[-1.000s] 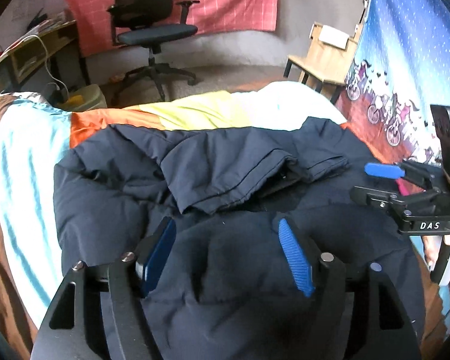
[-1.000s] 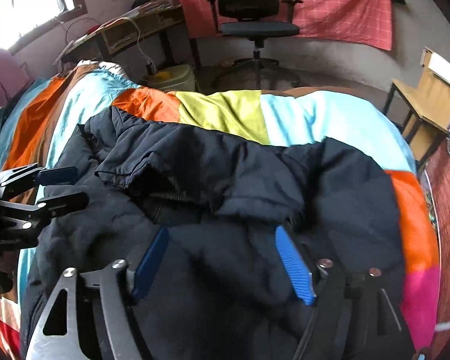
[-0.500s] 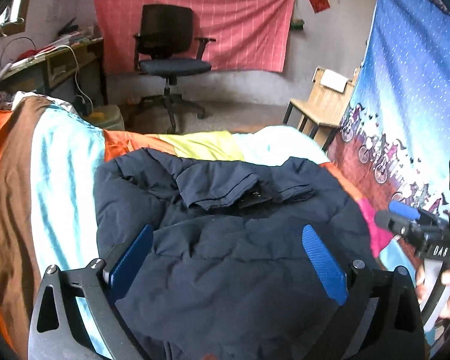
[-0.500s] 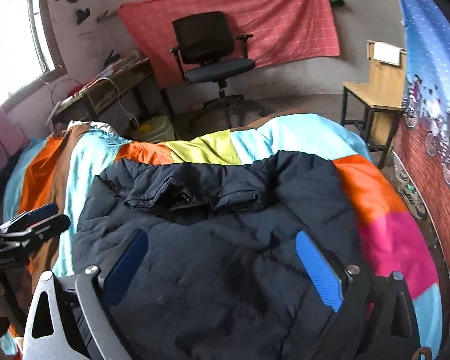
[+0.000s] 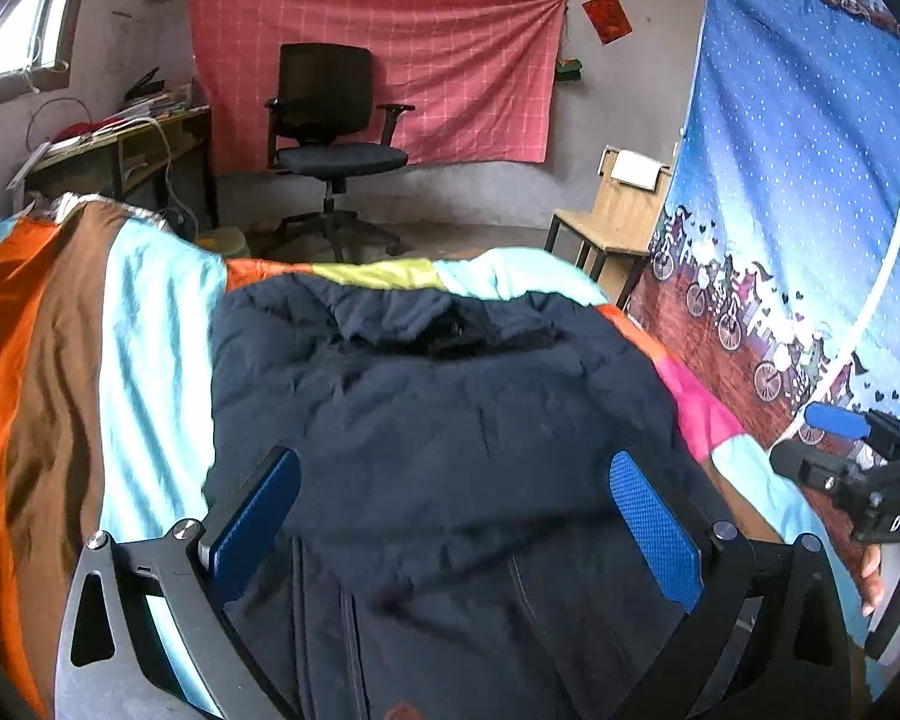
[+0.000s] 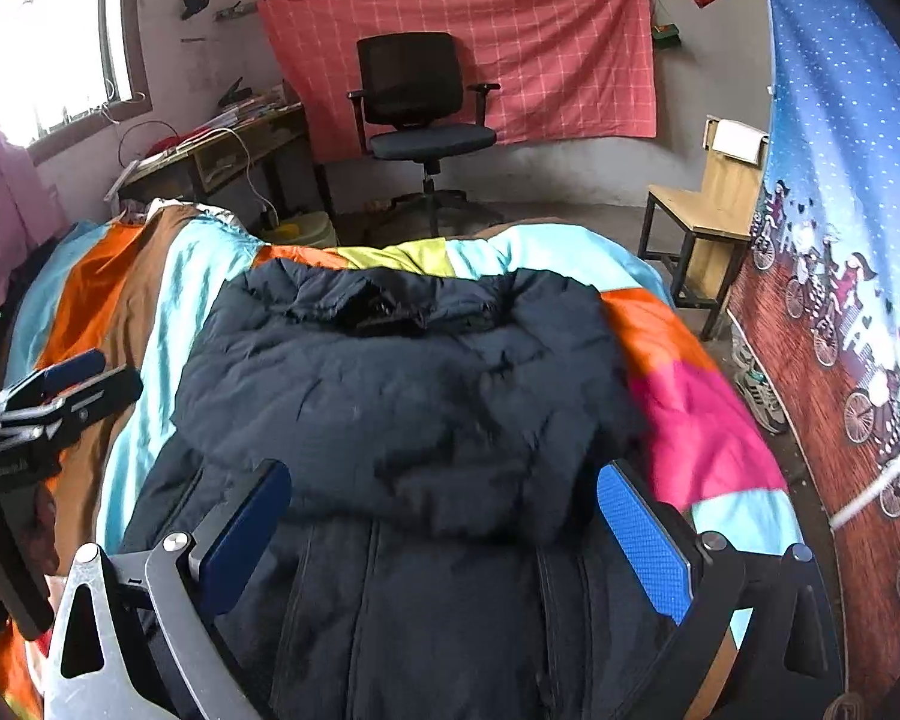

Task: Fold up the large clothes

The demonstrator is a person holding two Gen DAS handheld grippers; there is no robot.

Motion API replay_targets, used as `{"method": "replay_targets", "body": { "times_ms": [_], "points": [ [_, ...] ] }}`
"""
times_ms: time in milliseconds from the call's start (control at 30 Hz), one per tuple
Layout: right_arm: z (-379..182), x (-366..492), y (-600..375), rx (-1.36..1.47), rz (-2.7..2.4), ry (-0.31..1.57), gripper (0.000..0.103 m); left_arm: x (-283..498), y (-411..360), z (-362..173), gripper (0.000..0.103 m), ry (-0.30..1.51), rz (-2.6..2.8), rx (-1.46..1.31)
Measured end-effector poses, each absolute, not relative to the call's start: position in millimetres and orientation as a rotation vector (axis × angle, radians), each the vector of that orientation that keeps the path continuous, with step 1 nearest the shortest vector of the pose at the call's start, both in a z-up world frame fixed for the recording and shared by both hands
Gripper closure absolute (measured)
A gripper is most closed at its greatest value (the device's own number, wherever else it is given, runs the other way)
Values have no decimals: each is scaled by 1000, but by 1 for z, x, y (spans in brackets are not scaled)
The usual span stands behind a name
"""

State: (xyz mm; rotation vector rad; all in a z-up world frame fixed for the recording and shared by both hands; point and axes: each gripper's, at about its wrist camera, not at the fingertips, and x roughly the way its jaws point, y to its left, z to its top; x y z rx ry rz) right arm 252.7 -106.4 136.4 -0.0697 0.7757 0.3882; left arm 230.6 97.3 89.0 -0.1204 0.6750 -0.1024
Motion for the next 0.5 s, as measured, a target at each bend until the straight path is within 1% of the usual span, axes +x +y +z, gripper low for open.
{"method": "replay_targets", "body": {
  "times_ms": [300,500],
  "points": [
    [105,209,-125,-39,429,782,0,186,79,55,2,695,-29,-110],
    [78,188,-128,-75,481,785,0,168,67,28,2,761,41,-65]
  ]
}}
